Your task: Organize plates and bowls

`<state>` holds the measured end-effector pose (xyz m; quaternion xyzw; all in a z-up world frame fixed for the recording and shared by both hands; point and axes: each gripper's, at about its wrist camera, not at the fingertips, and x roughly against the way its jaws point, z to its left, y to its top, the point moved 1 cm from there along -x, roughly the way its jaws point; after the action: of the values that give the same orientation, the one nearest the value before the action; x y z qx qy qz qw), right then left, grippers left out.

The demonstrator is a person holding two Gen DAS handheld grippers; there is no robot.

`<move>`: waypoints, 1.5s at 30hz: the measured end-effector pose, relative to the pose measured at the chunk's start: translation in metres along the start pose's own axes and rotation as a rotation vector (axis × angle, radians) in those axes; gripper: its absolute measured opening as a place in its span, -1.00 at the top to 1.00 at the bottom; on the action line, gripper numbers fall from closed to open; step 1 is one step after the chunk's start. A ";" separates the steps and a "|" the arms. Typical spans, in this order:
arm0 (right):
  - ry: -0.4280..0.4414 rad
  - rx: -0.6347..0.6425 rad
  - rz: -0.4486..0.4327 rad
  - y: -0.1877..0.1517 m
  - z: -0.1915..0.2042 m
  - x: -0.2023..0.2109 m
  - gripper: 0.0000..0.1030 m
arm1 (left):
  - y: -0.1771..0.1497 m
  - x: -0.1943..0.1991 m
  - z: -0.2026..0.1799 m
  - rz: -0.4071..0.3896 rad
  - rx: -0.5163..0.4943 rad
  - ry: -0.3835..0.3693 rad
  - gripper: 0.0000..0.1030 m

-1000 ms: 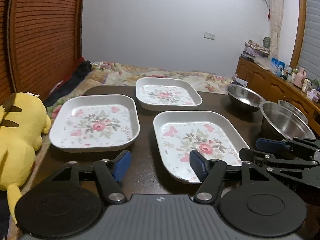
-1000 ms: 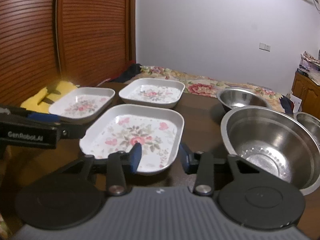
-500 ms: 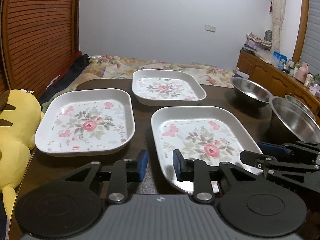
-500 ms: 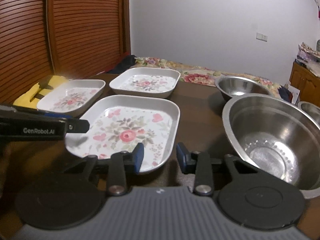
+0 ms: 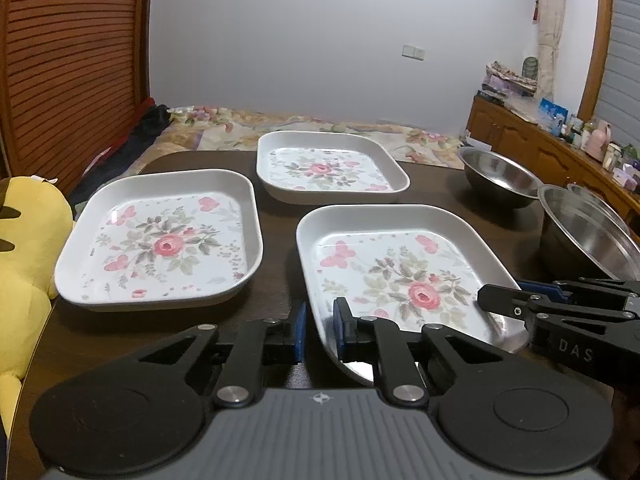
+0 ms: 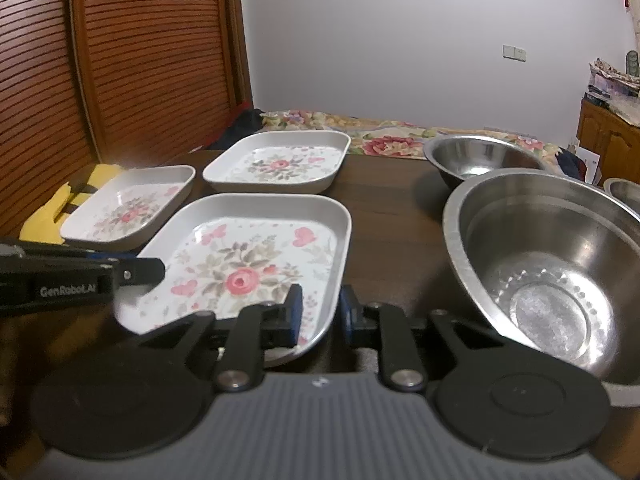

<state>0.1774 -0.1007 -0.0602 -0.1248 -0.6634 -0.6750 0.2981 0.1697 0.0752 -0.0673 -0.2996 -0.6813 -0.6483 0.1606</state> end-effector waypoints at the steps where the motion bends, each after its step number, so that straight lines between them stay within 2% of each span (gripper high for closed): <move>1: 0.002 -0.004 0.000 0.000 0.000 0.000 0.60 | 0.000 0.000 0.000 0.001 0.002 -0.003 0.73; 6: 0.013 -0.004 0.000 -0.001 0.000 0.001 0.60 | 0.001 0.004 0.001 0.003 0.007 -0.003 0.74; 9: 0.018 -0.005 -0.005 -0.002 0.000 0.004 0.69 | 0.000 0.013 0.002 -0.014 0.004 -0.017 0.74; 14: 0.039 -0.029 -0.029 -0.005 0.000 0.016 0.70 | -0.004 0.030 -0.002 -0.046 -0.025 0.002 0.74; 17: 0.055 -0.035 -0.036 -0.007 0.001 0.024 0.70 | -0.007 0.043 -0.001 -0.062 -0.016 -0.012 0.74; 29: 0.131 -0.038 -0.052 -0.031 0.010 0.066 0.70 | -0.048 0.085 0.002 -0.054 0.010 -0.034 0.74; 36: 0.172 -0.056 -0.034 -0.043 0.016 0.076 0.70 | -0.058 0.087 0.007 -0.037 0.012 -0.033 0.74; 45: 0.182 -0.054 -0.014 -0.052 0.020 0.077 0.69 | -0.063 0.081 0.007 -0.017 0.012 -0.029 0.74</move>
<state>0.0829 -0.1023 -0.0574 -0.0662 -0.6159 -0.7033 0.3488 0.0695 0.0992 -0.0682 -0.3023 -0.6898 -0.6412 0.1470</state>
